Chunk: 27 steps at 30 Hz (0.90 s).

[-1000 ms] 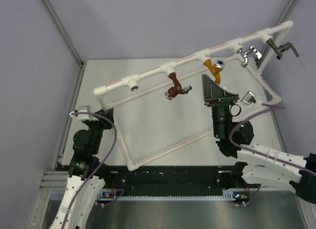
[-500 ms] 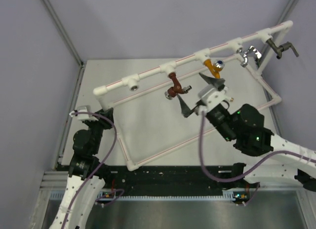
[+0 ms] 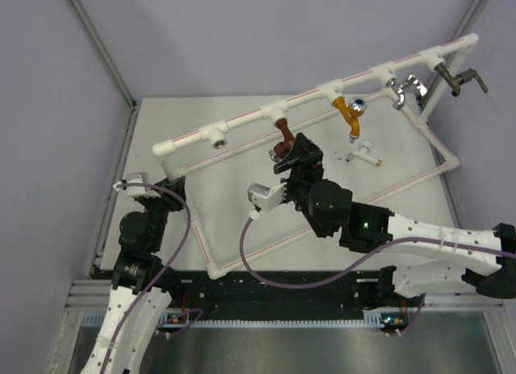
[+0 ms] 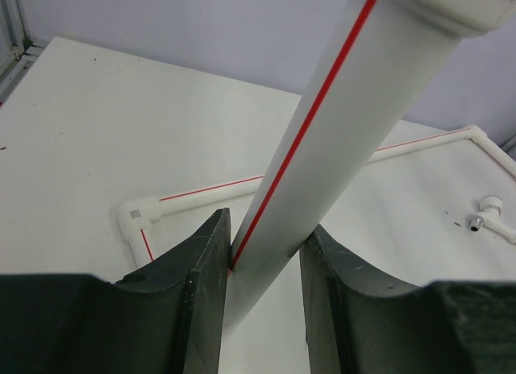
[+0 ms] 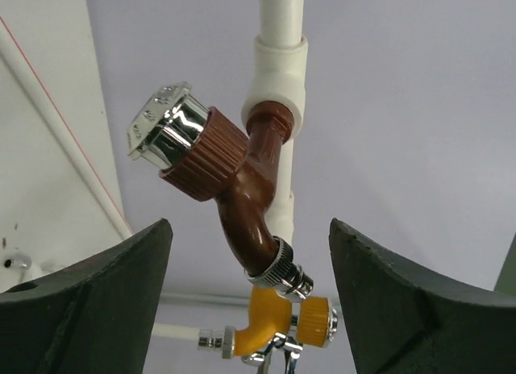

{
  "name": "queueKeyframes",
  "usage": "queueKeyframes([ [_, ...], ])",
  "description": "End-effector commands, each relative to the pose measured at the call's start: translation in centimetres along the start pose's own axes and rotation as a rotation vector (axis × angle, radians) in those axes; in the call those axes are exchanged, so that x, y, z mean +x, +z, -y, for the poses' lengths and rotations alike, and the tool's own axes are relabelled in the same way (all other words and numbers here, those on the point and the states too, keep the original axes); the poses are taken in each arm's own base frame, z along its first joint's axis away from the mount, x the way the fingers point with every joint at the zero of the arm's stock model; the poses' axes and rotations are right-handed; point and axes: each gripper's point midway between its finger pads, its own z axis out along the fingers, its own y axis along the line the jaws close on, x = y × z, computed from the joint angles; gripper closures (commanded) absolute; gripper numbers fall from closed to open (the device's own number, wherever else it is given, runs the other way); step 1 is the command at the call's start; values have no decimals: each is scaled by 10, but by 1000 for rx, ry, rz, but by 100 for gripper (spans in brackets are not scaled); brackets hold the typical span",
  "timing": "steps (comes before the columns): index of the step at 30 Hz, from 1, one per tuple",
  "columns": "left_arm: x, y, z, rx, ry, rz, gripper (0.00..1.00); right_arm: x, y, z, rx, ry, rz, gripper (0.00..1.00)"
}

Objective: Install the water faucets

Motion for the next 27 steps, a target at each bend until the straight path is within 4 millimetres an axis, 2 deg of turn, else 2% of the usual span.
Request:
queueKeyframes([
  [1,5,-1,-1,-27,-98,-28,100,18,11,15,89,-35,-108,29],
  [4,5,-1,-1,-29,-98,-29,100,21,18,16,144,15,-103,57],
  [7,5,-2,-1,-29,-98,-25,100,16,23,18,175,131,-62,78],
  [9,5,-2,-1,-28,-98,-26,100,11,25,21,184,274,-15,91],
  [11,4,-2,-1,-27,-98,-24,100,-2,25,30,186,494,80,100],
  [15,4,-2,-1,-28,-100,-22,100,-21,18,54,162,954,306,100],
  [17,5,-3,-1,-29,-100,-24,100,-23,13,68,185,1102,385,100],
  [18,5,-3,-1,-29,-100,-24,100,-20,10,73,205,1122,395,93],
  [19,5,-3,-1,-29,-100,-24,100,-19,9,74,214,1115,396,78],
  [20,4,-3,-1,-28,-100,-21,100,-17,8,76,221,1113,397,70],
  [23,5,-3,-2,-30,-100,-22,100,-10,1,78,226,1069,389,53],
  [27,5,-2,-1,-28,-100,-22,100,2,-11,78,216,1025,368,35],
])
